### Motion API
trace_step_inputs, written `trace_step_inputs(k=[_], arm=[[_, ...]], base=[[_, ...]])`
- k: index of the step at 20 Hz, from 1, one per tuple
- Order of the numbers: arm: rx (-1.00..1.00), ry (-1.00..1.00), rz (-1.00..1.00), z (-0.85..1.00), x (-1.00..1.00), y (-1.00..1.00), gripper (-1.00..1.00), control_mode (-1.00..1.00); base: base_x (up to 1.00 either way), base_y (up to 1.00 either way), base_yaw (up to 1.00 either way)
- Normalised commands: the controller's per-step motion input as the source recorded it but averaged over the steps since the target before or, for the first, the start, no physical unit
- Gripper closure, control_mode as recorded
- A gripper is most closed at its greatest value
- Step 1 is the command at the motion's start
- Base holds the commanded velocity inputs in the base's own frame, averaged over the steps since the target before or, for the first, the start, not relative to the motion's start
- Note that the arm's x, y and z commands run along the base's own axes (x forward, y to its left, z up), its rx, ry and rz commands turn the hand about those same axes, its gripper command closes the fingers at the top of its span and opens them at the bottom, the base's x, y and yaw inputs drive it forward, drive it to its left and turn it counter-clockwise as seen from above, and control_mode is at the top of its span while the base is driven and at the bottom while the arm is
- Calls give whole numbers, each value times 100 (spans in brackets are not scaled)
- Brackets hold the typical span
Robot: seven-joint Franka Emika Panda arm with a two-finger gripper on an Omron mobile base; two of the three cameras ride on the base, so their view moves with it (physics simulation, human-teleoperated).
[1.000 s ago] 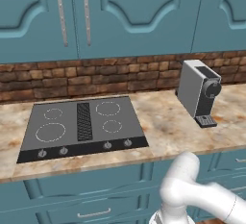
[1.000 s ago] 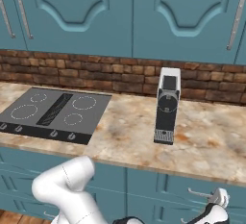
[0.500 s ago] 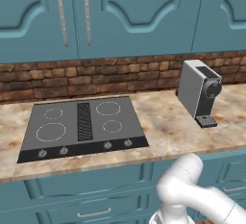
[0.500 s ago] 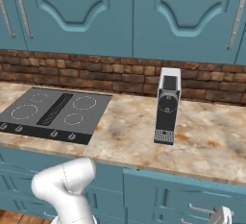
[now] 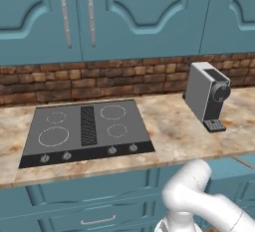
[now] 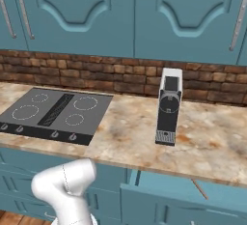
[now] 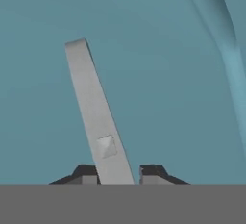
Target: Take a straw from the drawer in front and place it inside the glass cup on the dining counter.
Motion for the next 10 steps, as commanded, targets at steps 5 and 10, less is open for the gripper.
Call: trace_step_inputs(k=[5,10], arm=[[3,0,0,-47,-100,-57,100,-100],[6,0,0,-31,-100,-61,100,-100]], base=[[0,0,0],[0,0,0]])
